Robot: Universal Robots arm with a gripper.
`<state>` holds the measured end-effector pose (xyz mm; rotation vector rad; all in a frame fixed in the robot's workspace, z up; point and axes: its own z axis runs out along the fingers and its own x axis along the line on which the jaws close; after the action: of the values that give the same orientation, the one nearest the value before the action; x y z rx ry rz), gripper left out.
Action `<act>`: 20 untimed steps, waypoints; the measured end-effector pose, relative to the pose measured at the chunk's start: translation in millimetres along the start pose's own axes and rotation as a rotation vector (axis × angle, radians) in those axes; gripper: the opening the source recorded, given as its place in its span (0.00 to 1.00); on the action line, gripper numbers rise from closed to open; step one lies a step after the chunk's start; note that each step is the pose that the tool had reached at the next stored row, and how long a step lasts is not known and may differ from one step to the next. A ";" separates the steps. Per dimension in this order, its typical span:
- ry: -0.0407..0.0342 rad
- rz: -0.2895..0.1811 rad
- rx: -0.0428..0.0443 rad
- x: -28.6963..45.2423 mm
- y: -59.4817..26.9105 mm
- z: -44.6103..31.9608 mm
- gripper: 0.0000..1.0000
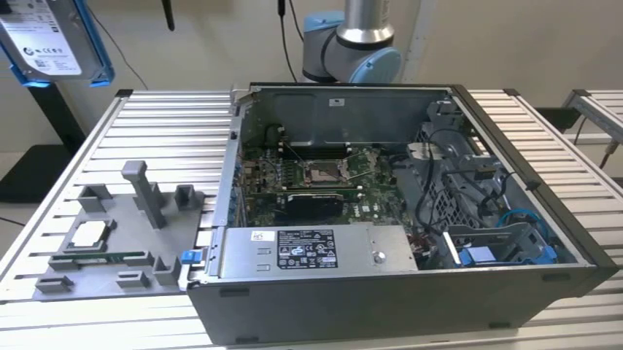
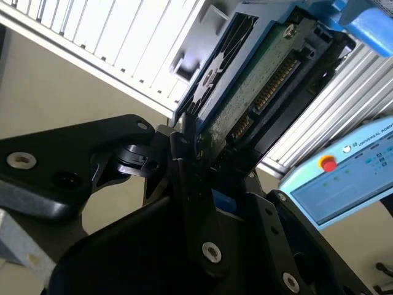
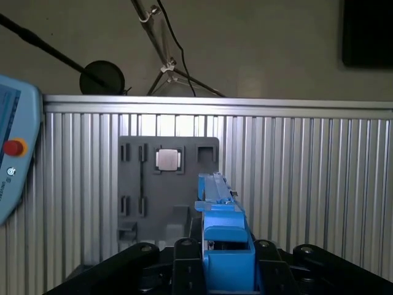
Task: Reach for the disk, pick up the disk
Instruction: 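Pick up the disk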
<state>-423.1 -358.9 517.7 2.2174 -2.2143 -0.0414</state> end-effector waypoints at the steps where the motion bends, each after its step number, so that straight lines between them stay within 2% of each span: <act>1: 0.0000 0.000 0.0000 0.0 -0.6 0.0 0.00; 16: 0.0000 0.000 0.0000 0.0 -9.4 -0.2 0.00; 20: 0.0000 0.000 0.0000 0.0 -14.5 -0.3 0.00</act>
<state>-408.6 -358.9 517.7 2.2175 -2.2143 -0.0414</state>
